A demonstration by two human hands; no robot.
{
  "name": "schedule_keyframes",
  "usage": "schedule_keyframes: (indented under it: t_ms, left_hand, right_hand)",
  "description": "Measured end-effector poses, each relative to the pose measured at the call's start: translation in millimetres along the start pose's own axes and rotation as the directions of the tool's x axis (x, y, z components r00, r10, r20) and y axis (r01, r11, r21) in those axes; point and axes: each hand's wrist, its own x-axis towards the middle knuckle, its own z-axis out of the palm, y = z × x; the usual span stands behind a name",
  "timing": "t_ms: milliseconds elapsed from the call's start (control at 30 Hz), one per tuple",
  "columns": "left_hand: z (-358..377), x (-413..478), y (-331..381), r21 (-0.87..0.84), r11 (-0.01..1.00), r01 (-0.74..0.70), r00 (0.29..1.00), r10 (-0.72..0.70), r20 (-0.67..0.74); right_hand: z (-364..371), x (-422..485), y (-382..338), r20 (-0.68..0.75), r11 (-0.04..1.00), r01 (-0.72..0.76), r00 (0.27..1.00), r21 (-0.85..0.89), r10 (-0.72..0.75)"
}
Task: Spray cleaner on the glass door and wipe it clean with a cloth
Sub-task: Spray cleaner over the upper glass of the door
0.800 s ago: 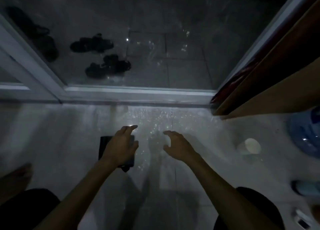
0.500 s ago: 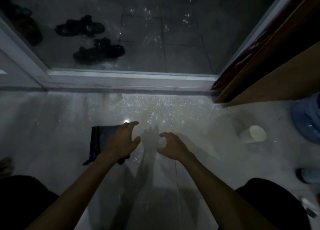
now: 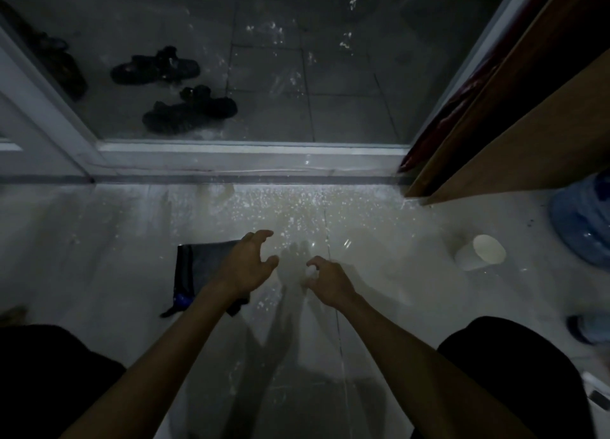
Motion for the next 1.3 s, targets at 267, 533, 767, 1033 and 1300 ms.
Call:
schedule_keyframes:
  t_ms: [267,533,767,1033,1300]
  left_hand:
    - [-13,-4,5,-0.126,0.992,0.021,0.999,-0.027,-0.044]
    - [-40,-1,15,-0.245,0.969,0.018,0.99,-0.051,-0.13]
    - [-45,-5,16,-0.274,0.961,0.027,0.992,-0.06,-0.113]
    - [-71,-12,46,-0.246,0.968,-0.036,0.985,-0.006,-0.171]
    - [-175,-33,165,-0.145,0.973,-0.181,0.943,0.13,-0.306]
  right_hand:
    - [-16,8,-37,0.011,0.938,0.005,1.0,0.346,-0.01]
    - [-62,-8,-86,0.044,0.702,-0.027,0.999,0.712,-0.006]
    - [-73,-17,-96,0.038,0.554,-0.051,0.999,0.831,0.036]
    - [-118,-47,-121,-0.009,0.376,-0.012,0.998,0.926,0.055]
    - [-242,-109,-198,-0.183,0.458,0.186,0.982,0.869,-0.052]
